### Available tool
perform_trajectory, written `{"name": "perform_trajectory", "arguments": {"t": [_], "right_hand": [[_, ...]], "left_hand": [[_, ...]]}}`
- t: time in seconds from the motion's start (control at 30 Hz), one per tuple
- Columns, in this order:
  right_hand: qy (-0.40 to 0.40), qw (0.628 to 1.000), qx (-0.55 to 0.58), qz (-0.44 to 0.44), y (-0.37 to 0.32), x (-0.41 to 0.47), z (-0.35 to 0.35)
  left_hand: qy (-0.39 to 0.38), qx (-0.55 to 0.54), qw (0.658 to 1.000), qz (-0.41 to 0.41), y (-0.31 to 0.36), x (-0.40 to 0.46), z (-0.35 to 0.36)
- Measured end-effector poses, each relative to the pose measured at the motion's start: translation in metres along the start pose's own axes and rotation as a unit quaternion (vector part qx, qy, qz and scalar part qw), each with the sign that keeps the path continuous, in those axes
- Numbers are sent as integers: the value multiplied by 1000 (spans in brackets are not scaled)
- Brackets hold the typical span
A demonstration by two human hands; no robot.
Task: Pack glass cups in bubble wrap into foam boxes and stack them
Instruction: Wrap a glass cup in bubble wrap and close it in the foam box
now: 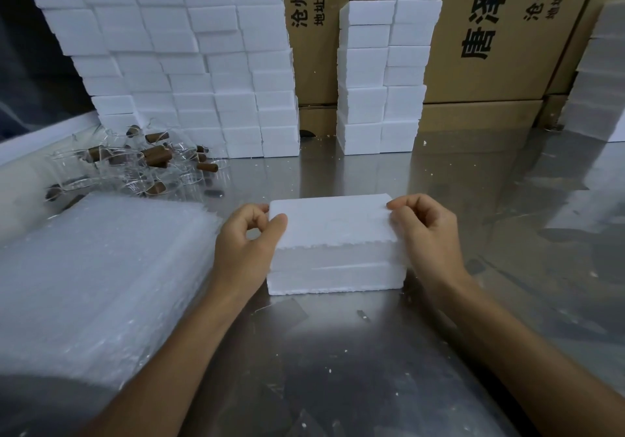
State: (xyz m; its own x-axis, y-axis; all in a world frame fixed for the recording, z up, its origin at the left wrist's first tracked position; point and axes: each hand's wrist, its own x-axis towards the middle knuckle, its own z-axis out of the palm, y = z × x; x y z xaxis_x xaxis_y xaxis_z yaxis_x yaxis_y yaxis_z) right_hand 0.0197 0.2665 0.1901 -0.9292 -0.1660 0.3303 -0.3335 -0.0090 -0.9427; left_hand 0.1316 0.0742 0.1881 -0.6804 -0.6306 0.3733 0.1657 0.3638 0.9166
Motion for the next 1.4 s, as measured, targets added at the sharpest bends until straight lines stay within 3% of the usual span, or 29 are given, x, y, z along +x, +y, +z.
{"name": "perform_trajectory", "arguments": {"t": [0.1, 0.3, 0.47, 0.63, 0.97, 1.4], "right_hand": [[-19, 1000, -14, 10, 0, -1, 2], [-175, 982, -71, 24, -1, -4, -4], [-295, 948, -120, 5, -1, 7, -21], [-331, 939, -95, -4, 0, 13, -26], [-344, 930, -122, -46, 9, 12, -22], [-362, 930, -59, -15, 13, 23, -31]], "left_hand": [[-20, -35, 998, -44, 1, 0, 2], [-83, -25, 996, -10, 0, 7, -5], [-246, 10, 969, -34, -10, 13, -27], [-273, 26, 960, -46, -8, 16, -35], [-258, 44, 964, -50, -6, 15, -42], [-286, 80, 954, -35, -5, 14, -38]]}}
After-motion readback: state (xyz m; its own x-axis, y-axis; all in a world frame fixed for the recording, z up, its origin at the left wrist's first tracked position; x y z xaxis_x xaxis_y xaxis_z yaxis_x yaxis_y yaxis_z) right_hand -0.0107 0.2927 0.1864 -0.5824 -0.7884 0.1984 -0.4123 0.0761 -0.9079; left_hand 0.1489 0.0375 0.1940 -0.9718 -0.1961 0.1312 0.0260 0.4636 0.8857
